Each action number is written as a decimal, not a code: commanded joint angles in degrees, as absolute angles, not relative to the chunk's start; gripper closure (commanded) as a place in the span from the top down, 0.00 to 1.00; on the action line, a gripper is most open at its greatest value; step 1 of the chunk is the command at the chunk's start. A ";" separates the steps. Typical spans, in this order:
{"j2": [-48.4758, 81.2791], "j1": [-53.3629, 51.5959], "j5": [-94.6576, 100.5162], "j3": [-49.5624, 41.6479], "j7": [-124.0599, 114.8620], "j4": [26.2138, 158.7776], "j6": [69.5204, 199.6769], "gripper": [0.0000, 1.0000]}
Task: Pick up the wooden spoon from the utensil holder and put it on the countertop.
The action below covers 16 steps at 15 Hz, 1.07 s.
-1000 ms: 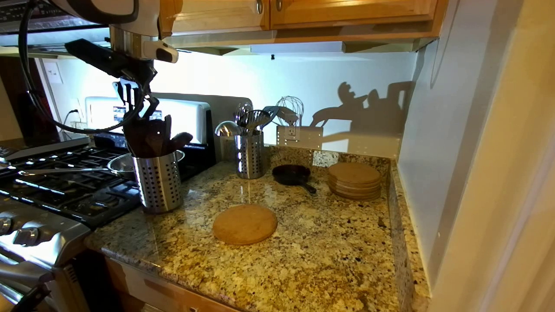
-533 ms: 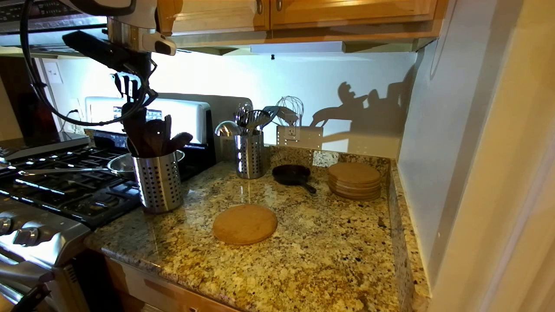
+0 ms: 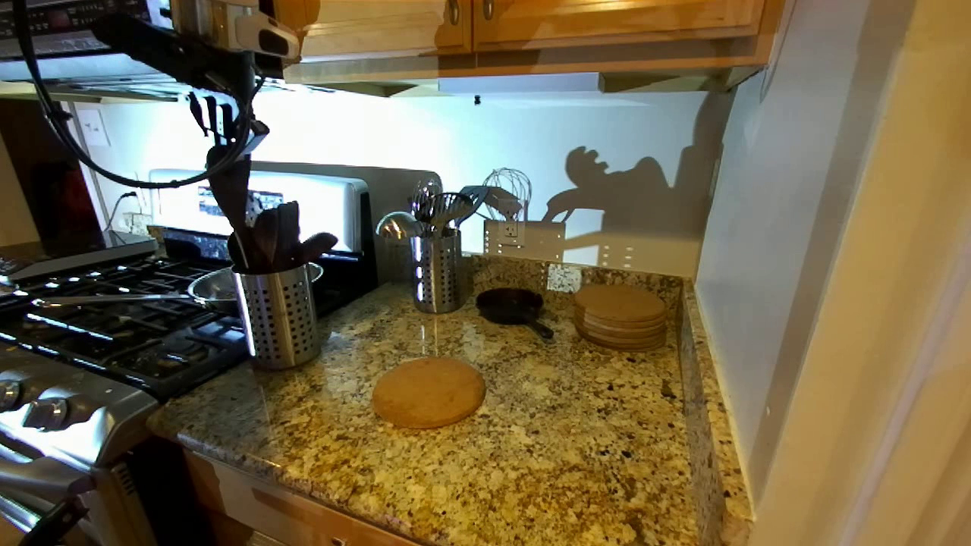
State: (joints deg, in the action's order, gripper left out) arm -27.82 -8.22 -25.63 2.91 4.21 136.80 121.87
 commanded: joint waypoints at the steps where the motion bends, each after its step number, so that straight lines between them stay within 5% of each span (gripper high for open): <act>1: -32.47 -9.01 -26.56 1.62 4.97 136.09 119.96 0.07; 16: -46.45 -8.75 -25.03 -0.65 5.14 133.03 119.79 0.08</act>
State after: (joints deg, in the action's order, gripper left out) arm -43.22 -8.30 -25.52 1.04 4.43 133.35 121.31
